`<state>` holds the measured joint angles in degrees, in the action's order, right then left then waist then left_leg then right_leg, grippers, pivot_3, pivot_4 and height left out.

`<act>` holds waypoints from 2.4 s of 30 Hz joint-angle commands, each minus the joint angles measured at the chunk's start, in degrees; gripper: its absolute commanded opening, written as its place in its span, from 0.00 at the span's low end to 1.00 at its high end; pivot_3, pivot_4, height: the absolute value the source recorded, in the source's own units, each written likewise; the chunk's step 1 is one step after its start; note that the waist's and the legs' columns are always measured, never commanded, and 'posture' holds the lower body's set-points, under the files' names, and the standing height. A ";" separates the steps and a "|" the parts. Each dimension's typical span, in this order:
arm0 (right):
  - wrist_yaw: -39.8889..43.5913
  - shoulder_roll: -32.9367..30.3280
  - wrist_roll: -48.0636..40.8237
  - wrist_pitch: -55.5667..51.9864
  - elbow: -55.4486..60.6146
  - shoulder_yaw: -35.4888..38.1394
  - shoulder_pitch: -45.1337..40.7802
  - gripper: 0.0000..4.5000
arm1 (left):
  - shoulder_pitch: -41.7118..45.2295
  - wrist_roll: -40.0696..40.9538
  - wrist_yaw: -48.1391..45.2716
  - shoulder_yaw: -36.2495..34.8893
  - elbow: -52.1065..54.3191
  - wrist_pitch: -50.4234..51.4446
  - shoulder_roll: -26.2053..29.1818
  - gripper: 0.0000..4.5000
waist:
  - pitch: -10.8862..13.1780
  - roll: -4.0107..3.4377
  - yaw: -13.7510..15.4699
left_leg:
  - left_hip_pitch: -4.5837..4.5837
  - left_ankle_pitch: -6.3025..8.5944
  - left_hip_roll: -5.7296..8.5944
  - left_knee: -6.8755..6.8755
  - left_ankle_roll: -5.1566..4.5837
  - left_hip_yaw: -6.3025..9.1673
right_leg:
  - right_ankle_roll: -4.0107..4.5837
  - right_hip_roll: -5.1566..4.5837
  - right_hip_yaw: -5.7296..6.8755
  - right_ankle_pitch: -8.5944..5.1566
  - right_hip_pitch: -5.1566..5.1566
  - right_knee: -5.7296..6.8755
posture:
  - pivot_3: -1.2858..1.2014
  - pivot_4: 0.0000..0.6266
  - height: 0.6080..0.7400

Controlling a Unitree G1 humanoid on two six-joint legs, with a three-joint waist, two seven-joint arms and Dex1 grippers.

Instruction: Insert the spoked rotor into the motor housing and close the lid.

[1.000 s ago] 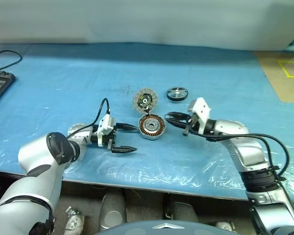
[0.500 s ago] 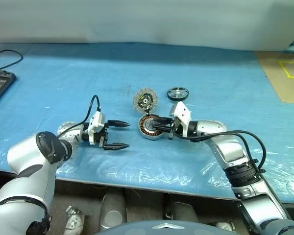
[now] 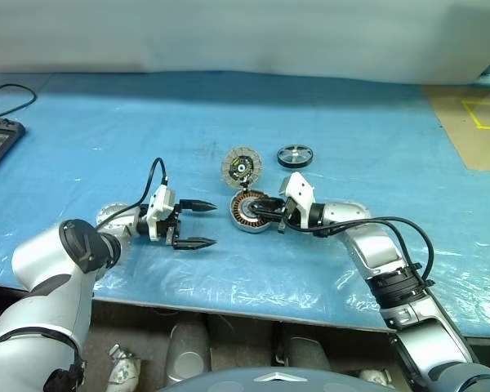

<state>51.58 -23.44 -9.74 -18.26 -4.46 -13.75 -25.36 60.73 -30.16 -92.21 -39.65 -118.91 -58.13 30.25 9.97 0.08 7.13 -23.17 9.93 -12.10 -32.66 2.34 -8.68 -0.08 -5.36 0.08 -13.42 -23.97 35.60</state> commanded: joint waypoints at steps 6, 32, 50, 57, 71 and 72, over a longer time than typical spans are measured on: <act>0.25 0.63 0.22 0.48 0.32 -0.14 -0.86 0.13 | 0.79 0.59 -0.12 -0.16 -1.09 -0.38 0.09 0.98 | 0.00 0.00 -0.01 | 0.00 0.00 -0.01 -0.03 0.00 0.00 | 0.01 0.00 0.00 -0.01 0.00 0.04 | 0.52 0.24 1.00; 0.20 2.68 -2.99 -1.17 0.14 2.19 -1.77 0.01 | 0.93 0.56 2.19 1.05 -1.09 -1.27 -0.85 0.98 | 0.00 0.00 0.00 | 0.00 0.00 -0.02 -0.07 0.00 0.00 | 0.05 0.00 0.00 -0.03 -0.01 0.07 | 0.52 0.24 1.00; 1.38 1.84 3.54 0.27 -5.21 -3.87 -2.48 0.01 | -0.24 0.53 5.29 3.71 -1.09 -2.63 -0.66 0.98 | -0.02 0.01 0.00 | 0.06 0.00 -0.01 -0.11 0.00 0.01 | 0.04 0.00 -0.02 -0.02 0.03 0.13 | 0.52 0.24 1.00; 2.89 3.18 -5.14 -5.00 3.79 1.14 -1.66 0.01 | -0.42 0.69 5.60 4.08 -1.09 -2.69 -0.86 0.98 | -0.02 0.01 0.04 | 0.01 0.00 -0.02 -0.10 0.00 0.01 | 0.03 0.00 -0.01 -0.01 0.04 0.08 | 0.52 0.24 1.00; -0.86 3.13 -5.44 -5.79 2.66 3.65 -2.46 0.01 | 0.15 0.44 5.97 4.02 -1.09 -2.35 -1.47 0.98 | -0.02 0.01 -0.01 | -0.01 0.00 -0.02 -0.10 0.01 0.01 | 0.02 0.01 -0.01 -0.01 -0.02 0.11 | 0.52 0.24 1.00; -1.10 2.87 -5.54 -5.67 1.88 4.51 -2.99 0.01 | 0.22 0.54 5.88 3.97 -1.09 -2.23 -1.25 0.98 | -0.02 0.01 -0.01 | -0.01 0.00 -0.02 -0.10 0.01 0.01 | 0.02 0.02 -0.02 -0.01 -0.03 0.11 | 0.52 0.24 1.00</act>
<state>50.98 -20.14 -15.21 -25.38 -2.75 -10.79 -27.09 60.35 -29.95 -86.00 -35.51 -118.91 -60.16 28.31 9.96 0.09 7.12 -23.18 9.93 -12.13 -32.75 2.35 -8.67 -0.07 -5.34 0.06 -13.42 -24.00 35.71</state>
